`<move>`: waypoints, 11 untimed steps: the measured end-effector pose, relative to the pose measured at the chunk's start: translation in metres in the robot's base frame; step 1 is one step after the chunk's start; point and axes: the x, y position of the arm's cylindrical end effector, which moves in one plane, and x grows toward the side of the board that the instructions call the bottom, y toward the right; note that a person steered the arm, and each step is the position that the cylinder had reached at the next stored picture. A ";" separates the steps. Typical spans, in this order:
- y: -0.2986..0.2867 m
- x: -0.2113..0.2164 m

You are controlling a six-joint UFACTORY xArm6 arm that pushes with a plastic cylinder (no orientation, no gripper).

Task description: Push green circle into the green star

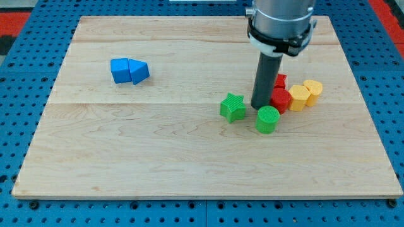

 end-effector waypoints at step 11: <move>0.037 0.056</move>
